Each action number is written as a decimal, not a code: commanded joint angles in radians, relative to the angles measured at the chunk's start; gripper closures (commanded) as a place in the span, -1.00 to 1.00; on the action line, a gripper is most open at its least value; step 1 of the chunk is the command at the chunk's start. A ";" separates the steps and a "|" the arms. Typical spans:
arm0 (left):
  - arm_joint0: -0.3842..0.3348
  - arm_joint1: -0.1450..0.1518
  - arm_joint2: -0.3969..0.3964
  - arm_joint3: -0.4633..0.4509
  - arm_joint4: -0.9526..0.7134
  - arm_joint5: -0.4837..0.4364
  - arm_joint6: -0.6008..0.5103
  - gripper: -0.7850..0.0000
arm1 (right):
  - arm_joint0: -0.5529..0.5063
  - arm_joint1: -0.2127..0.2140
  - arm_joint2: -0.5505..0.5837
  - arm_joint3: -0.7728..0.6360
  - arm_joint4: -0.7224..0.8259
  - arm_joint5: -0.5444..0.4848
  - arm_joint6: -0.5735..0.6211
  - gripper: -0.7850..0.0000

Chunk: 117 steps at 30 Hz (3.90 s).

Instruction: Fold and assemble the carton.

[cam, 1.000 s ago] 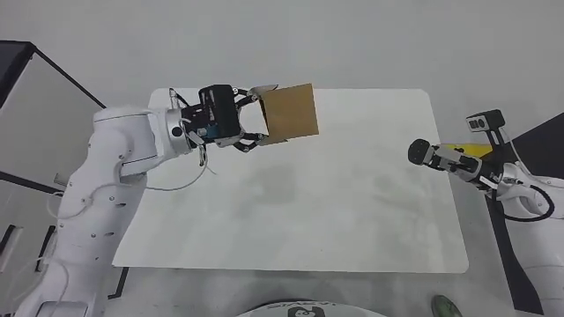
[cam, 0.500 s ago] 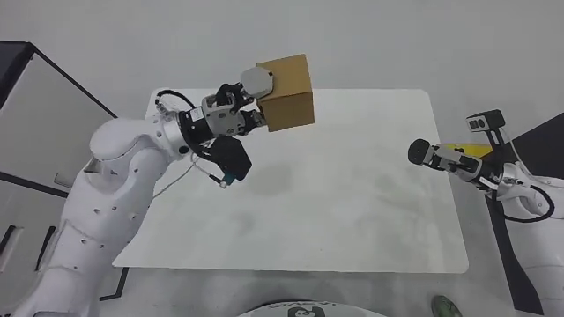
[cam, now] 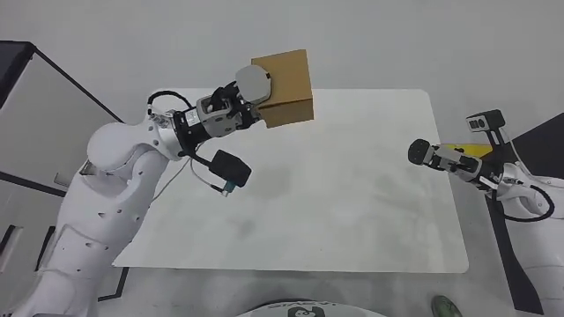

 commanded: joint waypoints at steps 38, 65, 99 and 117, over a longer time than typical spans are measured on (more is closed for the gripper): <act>-0.071 -0.008 0.017 0.034 0.649 0.971 0.044 1.00 | 0.000 0.000 0.000 0.000 0.000 0.000 0.000 -1.00; -0.107 -0.035 -0.047 0.053 0.649 1.197 0.054 1.00 | 0.000 0.000 0.000 0.000 0.000 0.000 0.000 -1.00; -0.027 -0.041 0.029 0.083 0.305 0.156 0.131 1.00 | 0.000 0.000 0.000 0.000 0.000 0.000 0.000 -1.00; -0.042 -0.037 0.032 0.105 0.082 -0.300 0.054 1.00 | 0.000 0.000 0.000 0.000 0.000 0.000 0.000 -1.00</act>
